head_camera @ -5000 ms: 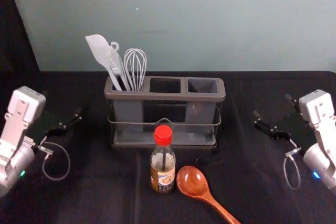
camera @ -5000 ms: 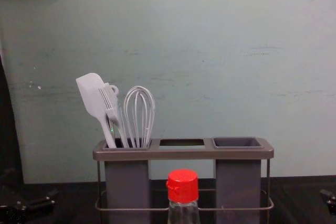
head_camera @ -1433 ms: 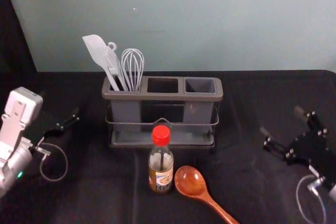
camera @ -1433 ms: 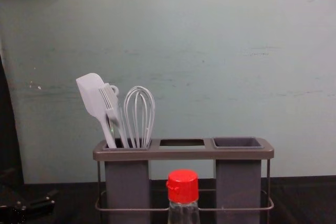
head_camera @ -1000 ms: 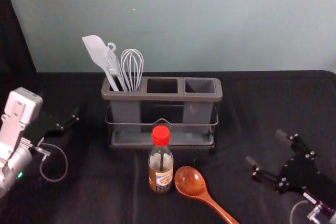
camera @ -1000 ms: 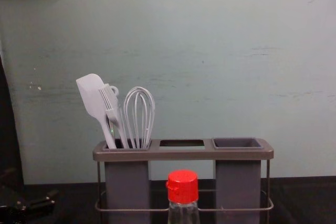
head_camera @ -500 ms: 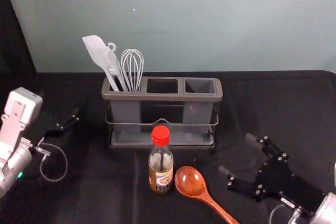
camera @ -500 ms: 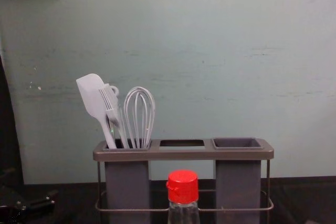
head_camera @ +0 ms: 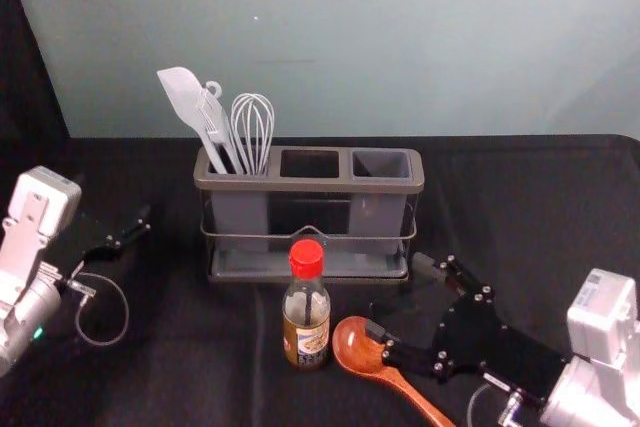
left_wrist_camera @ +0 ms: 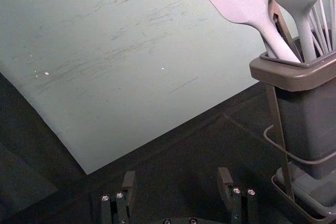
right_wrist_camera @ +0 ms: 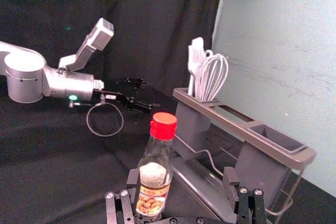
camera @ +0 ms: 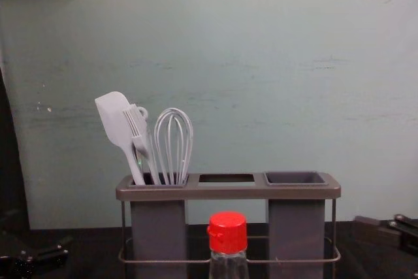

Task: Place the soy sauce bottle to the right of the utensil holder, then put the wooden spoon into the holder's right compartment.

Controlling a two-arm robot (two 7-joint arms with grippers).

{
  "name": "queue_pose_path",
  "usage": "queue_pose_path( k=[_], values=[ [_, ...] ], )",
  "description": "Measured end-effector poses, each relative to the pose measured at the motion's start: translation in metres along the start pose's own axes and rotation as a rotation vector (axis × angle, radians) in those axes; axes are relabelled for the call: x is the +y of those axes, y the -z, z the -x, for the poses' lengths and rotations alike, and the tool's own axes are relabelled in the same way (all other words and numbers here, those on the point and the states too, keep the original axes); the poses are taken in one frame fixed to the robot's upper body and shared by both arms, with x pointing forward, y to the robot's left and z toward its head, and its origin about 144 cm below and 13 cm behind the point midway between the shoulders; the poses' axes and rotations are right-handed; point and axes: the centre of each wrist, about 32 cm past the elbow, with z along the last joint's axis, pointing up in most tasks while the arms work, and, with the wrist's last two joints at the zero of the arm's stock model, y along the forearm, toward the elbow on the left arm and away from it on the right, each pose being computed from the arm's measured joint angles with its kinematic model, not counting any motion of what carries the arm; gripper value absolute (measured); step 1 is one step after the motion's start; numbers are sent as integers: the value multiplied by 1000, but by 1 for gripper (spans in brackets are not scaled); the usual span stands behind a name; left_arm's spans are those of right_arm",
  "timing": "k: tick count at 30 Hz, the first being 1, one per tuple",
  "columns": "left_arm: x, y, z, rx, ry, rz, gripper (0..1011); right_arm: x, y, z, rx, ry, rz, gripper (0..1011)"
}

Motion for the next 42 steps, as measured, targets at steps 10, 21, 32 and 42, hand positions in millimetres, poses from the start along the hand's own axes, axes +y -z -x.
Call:
queue_pose_path(
  k=[10,21,32,42],
  values=[
    [0,0,0,0,0,0,1011,19,-1,-3,44,-15,-15,1002],
    [0,0,0,0,0,0,1011,48,-2,-8,175,-89,-32,1002],
    [0,0,0,0,0,0,1011,75,-7,-8,163,-130,-6,1002],
    [0,0,0,0,0,0,1011,90,-6,-15,167,-114,3,1003]
  ],
)
